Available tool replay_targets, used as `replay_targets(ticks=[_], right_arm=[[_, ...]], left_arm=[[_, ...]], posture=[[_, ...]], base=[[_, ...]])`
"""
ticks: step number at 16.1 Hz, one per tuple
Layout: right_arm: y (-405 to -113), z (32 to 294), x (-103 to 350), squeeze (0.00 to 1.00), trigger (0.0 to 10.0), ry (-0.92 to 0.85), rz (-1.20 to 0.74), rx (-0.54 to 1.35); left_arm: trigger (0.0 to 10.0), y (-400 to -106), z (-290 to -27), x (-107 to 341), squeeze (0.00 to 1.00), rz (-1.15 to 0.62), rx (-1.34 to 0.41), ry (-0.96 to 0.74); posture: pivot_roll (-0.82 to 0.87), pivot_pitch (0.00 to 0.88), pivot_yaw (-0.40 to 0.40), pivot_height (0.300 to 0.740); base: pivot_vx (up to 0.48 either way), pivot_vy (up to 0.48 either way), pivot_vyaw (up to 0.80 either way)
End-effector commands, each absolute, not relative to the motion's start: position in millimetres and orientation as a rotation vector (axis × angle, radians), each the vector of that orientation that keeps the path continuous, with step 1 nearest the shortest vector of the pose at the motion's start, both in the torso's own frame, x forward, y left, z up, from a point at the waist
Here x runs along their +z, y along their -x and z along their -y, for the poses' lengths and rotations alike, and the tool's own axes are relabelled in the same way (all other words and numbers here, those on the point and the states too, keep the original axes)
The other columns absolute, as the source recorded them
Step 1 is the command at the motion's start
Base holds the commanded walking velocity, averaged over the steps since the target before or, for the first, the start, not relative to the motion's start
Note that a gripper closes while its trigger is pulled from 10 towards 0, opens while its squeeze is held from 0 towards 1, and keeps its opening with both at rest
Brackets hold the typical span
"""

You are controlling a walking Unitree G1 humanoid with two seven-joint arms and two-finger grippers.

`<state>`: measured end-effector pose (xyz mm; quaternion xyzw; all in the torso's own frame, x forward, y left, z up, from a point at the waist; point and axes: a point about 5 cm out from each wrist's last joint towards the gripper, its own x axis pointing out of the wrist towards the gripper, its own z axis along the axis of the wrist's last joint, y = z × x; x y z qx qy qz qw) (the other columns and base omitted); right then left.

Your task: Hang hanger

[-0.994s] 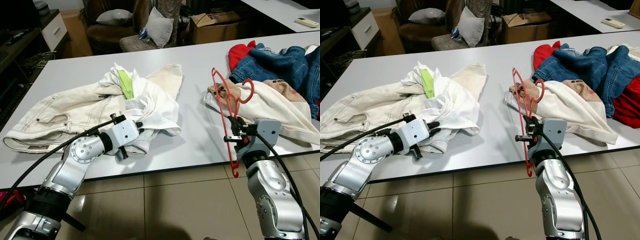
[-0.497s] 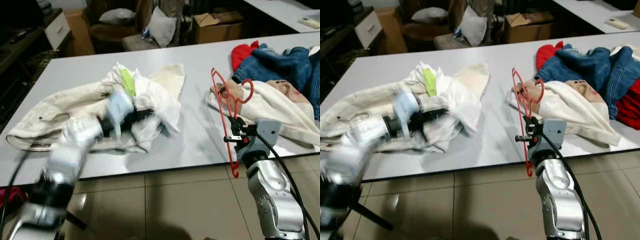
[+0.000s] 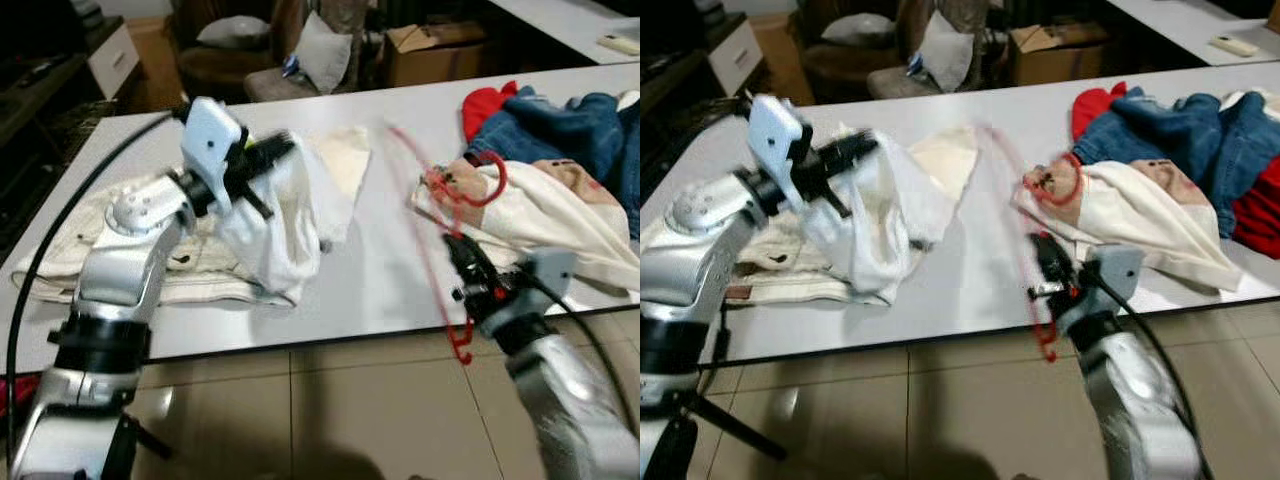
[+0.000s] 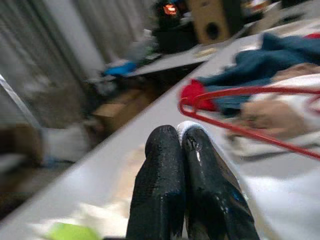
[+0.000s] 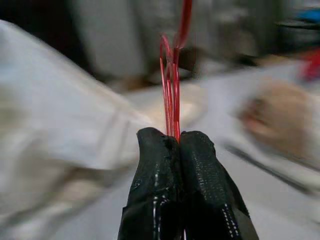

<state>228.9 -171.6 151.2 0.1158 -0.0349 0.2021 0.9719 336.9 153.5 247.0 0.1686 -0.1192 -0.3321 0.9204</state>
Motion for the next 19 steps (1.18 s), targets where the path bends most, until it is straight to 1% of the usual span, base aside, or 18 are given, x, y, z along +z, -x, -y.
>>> replay_targets(ticks=[1,3,7,11,14,17,19], right_arm=[[-218,166,162,0.0,10.0,-0.28,0.092,0.55],[-197,161,162,0.0,10.0,-0.281,0.023,0.758],[-181,154,155,0.0,10.0,-0.299,-0.098,0.923],[-179,150,151,0.0,10.0,-0.324,-0.174,0.987],[-179,155,155,0.0,10.0,-0.319,-0.169,0.998],[-177,161,158,0.0,10.0,-0.309,-0.178,0.998],[-180,165,154,0.0,10.0,-0.287,-0.219,0.965]], left_arm=[[0.0,-341,-157,258,0.0,0.29,-0.625,-0.417],[0.0,-345,-159,261,0.0,0.286,-0.594,-0.464],[0.0,-345,-154,258,0.0,0.277,-0.613,-0.501],[0.0,-344,-154,249,0.0,0.253,-0.613,-0.547],[0.0,-348,-172,241,0.0,0.192,-0.512,-0.655],[0.0,-349,-181,243,0.0,0.186,-0.466,-0.678],[0.0,-346,-177,244,0.0,0.196,-0.516,-0.668]], posture=[[-0.1,0.0,0.133,0.74],[-0.11,0.0,0.139,0.74],[-0.11,0.0,0.131,0.74],[-0.09,0.0,0.111,0.74],[-0.09,0.0,0.103,0.74],[-0.09,0.0,0.098,0.74],[-0.09,0.0,0.094,0.74]], base=[[0.0,0.0,0.0],[0.0,0.0,0.0],[0.0,0.0,0.0],[0.0,0.0,0.0],[0.0,0.0,0.0],[0.0,0.0,0.0],[0.0,0.0,0.0]])
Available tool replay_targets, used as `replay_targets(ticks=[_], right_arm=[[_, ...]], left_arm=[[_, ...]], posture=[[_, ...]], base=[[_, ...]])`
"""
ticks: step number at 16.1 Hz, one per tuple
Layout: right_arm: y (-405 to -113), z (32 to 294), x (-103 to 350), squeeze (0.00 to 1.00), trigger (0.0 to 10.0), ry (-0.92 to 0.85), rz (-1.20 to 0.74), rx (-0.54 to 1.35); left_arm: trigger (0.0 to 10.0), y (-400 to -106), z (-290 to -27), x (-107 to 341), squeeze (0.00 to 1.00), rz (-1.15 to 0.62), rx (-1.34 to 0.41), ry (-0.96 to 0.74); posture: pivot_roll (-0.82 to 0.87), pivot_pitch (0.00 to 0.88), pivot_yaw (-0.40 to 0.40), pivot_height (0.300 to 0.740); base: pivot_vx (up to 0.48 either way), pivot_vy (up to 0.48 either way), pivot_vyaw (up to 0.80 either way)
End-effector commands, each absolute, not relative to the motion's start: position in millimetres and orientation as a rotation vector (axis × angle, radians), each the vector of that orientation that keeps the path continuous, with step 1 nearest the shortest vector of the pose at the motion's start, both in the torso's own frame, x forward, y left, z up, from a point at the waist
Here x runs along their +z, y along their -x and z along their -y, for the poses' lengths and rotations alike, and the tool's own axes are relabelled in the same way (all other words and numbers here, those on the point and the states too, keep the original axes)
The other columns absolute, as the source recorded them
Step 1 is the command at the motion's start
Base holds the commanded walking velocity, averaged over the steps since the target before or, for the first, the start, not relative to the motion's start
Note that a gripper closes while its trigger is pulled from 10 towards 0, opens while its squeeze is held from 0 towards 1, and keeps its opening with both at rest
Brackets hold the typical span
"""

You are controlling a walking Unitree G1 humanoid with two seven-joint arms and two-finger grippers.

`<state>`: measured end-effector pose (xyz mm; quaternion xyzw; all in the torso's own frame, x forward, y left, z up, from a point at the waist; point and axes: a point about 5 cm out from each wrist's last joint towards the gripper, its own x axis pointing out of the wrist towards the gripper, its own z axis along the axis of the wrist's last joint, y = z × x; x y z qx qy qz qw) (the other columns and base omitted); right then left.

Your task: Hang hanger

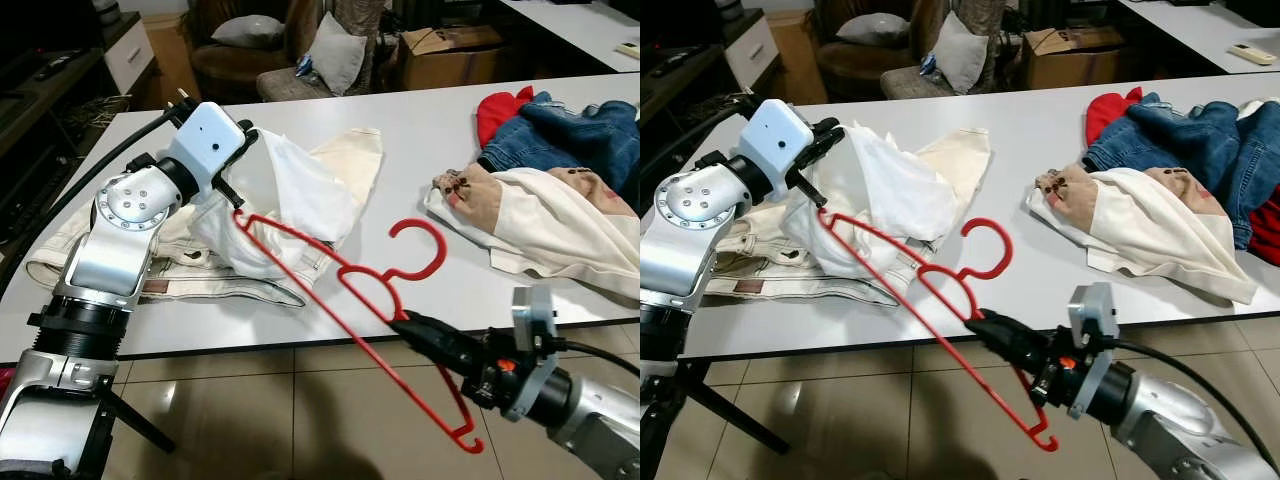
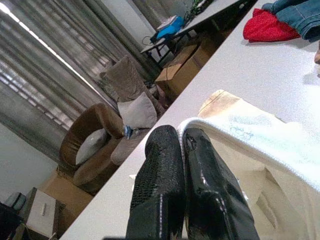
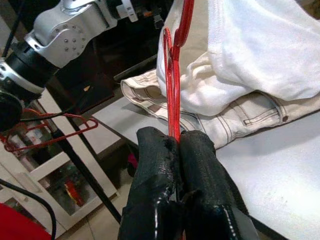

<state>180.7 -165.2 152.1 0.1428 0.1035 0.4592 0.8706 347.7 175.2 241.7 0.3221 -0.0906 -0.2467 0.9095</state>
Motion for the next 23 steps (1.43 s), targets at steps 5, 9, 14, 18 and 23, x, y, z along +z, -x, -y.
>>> replay_targets(ticks=[5,9,14,18,23], right_arm=[[-207,160,150,0.0,10.0,-0.331,-0.21,0.783],[-219,155,151,0.0,10.0,-0.493,-0.203,0.632],[-216,144,145,0.0,10.0,-0.836,-0.301,0.469],[-232,147,159,0.0,10.0,-1.145,-0.238,0.368],[-264,134,158,0.0,10.0,-1.379,-0.268,0.224]], left_arm=[[0.0,-328,-148,231,0.0,0.166,-0.737,-0.702],[0.0,-328,-145,228,0.0,0.159,-0.706,-0.722],[0.0,-330,-151,228,0.0,0.146,-0.645,-0.701],[0.0,-312,-136,217,0.0,0.118,-0.823,-0.579],[0.0,-302,-119,208,0.0,0.03,-0.904,-0.422]], posture=[[-0.09,0.0,0.081,0.74],[-0.1,0.0,0.081,0.74],[-0.12,0.0,0.091,0.74],[-0.12,0.0,0.085,0.74],[-0.11,0.0,0.083,0.74]], base=[[0.0,0.0,0.0],[0.0,0.0,0.0],[0.0,0.0,0.0],[0.0,0.0,0.0],[0.0,0.0,0.0]])
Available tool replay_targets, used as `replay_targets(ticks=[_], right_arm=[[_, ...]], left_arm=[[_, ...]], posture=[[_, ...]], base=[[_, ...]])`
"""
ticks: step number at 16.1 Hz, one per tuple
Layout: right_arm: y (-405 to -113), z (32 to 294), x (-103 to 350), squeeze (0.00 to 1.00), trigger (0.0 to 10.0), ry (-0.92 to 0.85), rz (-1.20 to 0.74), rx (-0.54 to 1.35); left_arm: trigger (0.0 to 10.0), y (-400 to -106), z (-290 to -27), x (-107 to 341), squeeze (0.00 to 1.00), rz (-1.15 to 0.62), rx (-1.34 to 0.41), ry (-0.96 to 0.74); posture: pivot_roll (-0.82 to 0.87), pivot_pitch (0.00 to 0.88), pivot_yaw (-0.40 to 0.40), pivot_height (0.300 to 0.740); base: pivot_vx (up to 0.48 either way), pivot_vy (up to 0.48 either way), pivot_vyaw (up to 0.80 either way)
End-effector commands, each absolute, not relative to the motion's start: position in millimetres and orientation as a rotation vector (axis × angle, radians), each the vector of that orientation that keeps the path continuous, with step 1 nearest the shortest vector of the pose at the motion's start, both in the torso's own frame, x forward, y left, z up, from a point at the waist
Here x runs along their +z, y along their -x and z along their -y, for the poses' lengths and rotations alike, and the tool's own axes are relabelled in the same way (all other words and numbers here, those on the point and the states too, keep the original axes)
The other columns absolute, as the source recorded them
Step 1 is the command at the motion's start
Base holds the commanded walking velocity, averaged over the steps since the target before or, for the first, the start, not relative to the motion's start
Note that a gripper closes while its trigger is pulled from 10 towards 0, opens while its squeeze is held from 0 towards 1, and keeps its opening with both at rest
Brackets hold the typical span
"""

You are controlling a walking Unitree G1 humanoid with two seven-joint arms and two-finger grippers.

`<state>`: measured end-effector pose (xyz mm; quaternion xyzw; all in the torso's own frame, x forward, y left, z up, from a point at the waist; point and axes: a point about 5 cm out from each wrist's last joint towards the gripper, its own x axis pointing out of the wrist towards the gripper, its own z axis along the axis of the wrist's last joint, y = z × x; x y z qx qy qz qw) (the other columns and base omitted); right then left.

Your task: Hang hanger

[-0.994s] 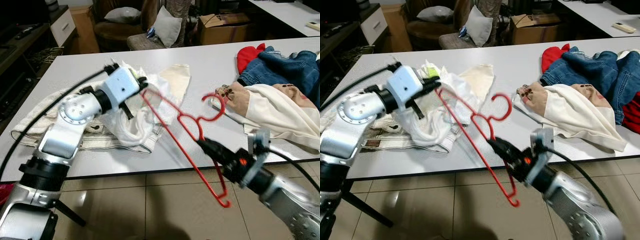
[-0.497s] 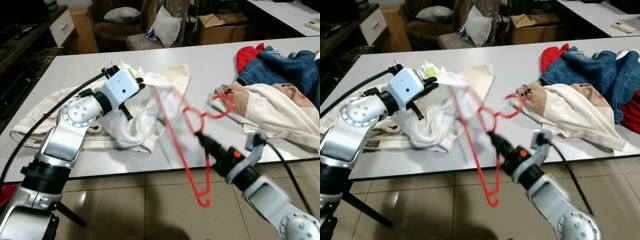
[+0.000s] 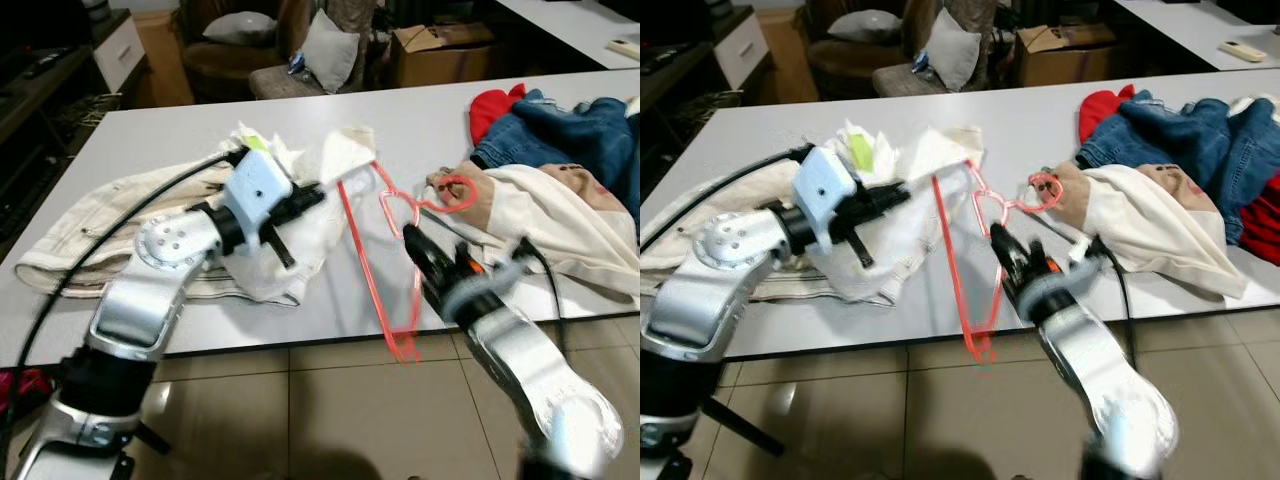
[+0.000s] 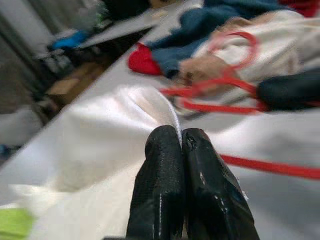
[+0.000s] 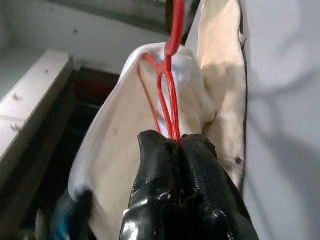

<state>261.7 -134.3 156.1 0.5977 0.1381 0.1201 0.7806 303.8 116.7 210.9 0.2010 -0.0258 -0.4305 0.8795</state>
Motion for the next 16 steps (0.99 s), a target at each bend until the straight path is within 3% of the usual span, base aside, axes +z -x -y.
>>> replay_targets(ticks=[1,6,9,13,16], right_arm=[[-268,132,160,0.0,10.0,-1.361,-0.265,0.229],[-307,96,170,0.0,10.0,-1.27,-0.252,0.301],[-322,96,175,0.0,10.0,-1.301,-0.192,0.271],[-331,80,173,0.0,10.0,-1.249,-0.174,0.261],[-332,66,173,0.0,10.0,-1.225,-0.188,0.289]], left_arm=[[0.0,-302,-120,206,0.0,0.019,-0.894,-0.422],[0.0,-306,-102,209,0.0,-0.035,-0.933,-0.261],[0.2,-298,-92,216,0.0,-0.063,-1.017,-0.158],[0.3,-289,-72,221,0.0,-0.114,-1.093,0.032],[0.2,-298,-62,232,0.0,-0.071,-1.03,0.184]], posture=[[-0.11,0.0,0.084,0.74],[-0.1,0.0,0.099,0.74],[-0.09,0.0,0.103,0.74],[-0.08,0.0,0.096,0.74],[-0.06,0.0,0.09,0.74]], base=[[0.0,0.0,0.0],[0.0,0.0,0.0],[0.0,0.0,0.0],[0.0,0.0,0.0],[0.0,0.0,0.0]])
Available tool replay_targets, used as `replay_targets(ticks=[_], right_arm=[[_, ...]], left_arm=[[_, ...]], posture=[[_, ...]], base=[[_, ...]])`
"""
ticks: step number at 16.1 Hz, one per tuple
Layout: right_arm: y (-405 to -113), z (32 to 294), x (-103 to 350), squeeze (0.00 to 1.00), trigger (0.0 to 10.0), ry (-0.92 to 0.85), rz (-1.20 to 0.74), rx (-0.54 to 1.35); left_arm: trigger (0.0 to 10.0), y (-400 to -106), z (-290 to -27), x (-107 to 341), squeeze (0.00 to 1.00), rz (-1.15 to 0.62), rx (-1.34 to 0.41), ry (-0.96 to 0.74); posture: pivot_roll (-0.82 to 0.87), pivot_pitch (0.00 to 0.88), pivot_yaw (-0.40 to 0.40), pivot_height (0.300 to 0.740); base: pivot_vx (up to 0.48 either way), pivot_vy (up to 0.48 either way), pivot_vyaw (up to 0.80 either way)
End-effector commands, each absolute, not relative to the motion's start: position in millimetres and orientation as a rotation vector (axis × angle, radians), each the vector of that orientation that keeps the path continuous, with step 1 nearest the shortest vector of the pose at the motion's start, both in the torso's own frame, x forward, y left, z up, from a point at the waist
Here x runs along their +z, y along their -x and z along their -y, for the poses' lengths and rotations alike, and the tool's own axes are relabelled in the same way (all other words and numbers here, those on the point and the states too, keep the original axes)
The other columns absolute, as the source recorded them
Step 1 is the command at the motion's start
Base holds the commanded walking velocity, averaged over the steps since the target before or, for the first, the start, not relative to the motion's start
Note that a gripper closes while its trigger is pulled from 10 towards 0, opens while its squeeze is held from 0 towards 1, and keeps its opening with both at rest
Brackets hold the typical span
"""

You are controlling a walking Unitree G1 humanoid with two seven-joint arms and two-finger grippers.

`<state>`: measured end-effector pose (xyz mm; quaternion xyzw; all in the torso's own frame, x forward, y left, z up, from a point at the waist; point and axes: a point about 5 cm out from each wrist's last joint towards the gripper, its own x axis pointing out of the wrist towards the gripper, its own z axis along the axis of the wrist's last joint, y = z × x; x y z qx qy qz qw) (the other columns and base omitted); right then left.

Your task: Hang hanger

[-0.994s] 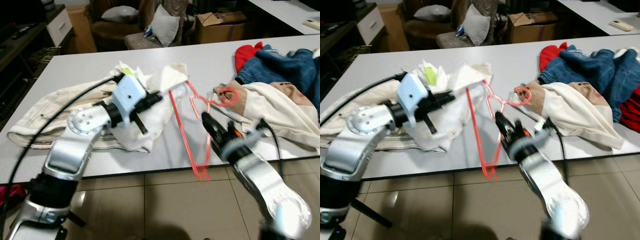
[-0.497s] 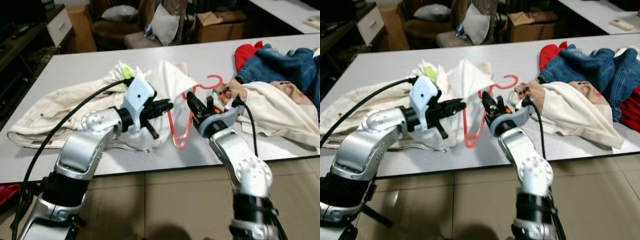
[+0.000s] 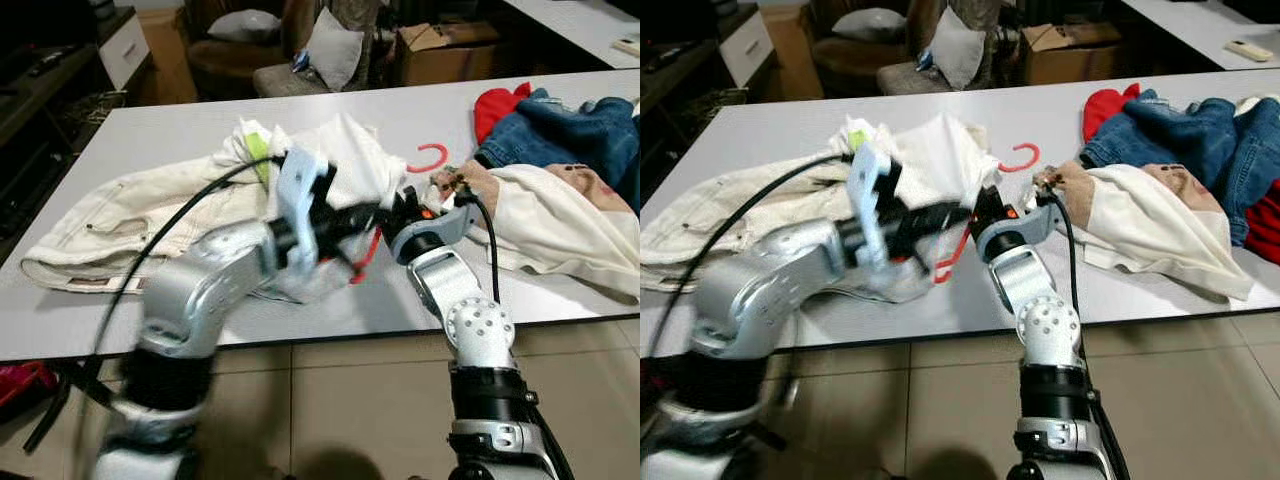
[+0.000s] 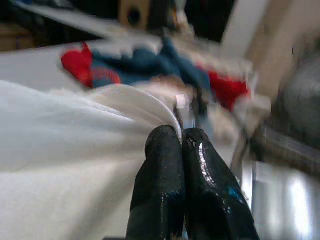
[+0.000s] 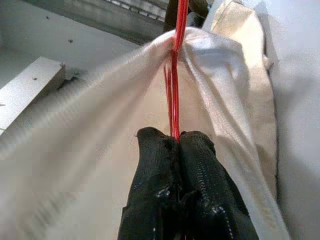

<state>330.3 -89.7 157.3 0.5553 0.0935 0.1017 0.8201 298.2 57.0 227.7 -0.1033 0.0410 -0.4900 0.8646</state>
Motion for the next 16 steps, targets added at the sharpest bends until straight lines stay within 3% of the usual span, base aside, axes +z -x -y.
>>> replay_targets(ticks=[1,2,3,5,6,7,8,10,12,14,16], right_arm=[[-332,59,174,0.0,10.0,-1.236,-0.19,0.303],[-332,57,175,0.0,10.0,-1.24,-0.189,0.311],[-331,54,175,0.0,10.0,-1.245,-0.187,0.325],[-329,57,173,0.0,10.0,-1.255,-0.176,0.313],[-330,62,171,0.0,10.0,-1.257,-0.167,0.293],[-330,64,171,0.0,10.0,-1.26,-0.164,0.285],[-331,77,174,0.0,10.0,-1.302,-0.121,0.265],[-332,85,177,0.0,10.0,-1.319,-0.084,0.261],[-334,89,176,0.0,10.0,-1.325,-0.084,0.24],[-342,85,177,0.0,10.0,-1.324,-0.085,0.248],[-349,70,175,0.0,10.0,-1.253,-0.097,0.255]], left_arm=[[0.6,-306,-58,239,0.0,-0.051,-0.967,0.282],[1.5,-311,-57,241,0.0,-0.037,-0.928,0.31],[0.0,-324,-59,247,0.0,-0.021,-0.797,0.455],[0.0,-329,-59,247,0.0,-0.074,-0.742,0.568],[1.4,-325,-58,243,0.0,-0.114,-0.778,0.521],[1.4,-323,-58,240,0.0,-0.129,-0.796,0.487],[0.0,-313,-72,220,0.0,-0.186,-0.841,0.117],[0.0,-310,-84,216,0.0,-0.214,-0.839,0.027],[0.0,-306,-89,219,0.0,-0.233,-0.874,0.068],[0.0,-296,-84,232,0.0,-0.248,-1.0,0.225],[0.0,-285,-59,237,0.0,-0.275,-1.136,0.402]], posture=[[-0.06,0.0,0.089,0.74],[-0.06,0.0,0.089,0.74],[-0.06,0.0,0.095,0.74],[-0.07,0.0,0.101,0.74],[-0.07,0.0,0.101,0.74],[-0.08,0.0,0.106,0.74],[-0.08,0.0,0.107,0.74],[-0.08,0.0,0.105,0.74],[-0.08,0.0,0.103,0.74],[-0.06,0.0,0.113,0.74],[-0.04,0.0,0.125,0.74]], base=[[0.0,0.0,0.0],[0.0,0.0,0.0],[0.0,0.0,0.0],[0.0,0.0,0.0],[0.0,0.0,0.0],[0.0,0.0,0.0],[0.0,0.0,0.0],[0.0,0.0,0.0],[0.0,0.0,0.0],[0.0,0.0,0.0],[0.0,0.0,0.0]])
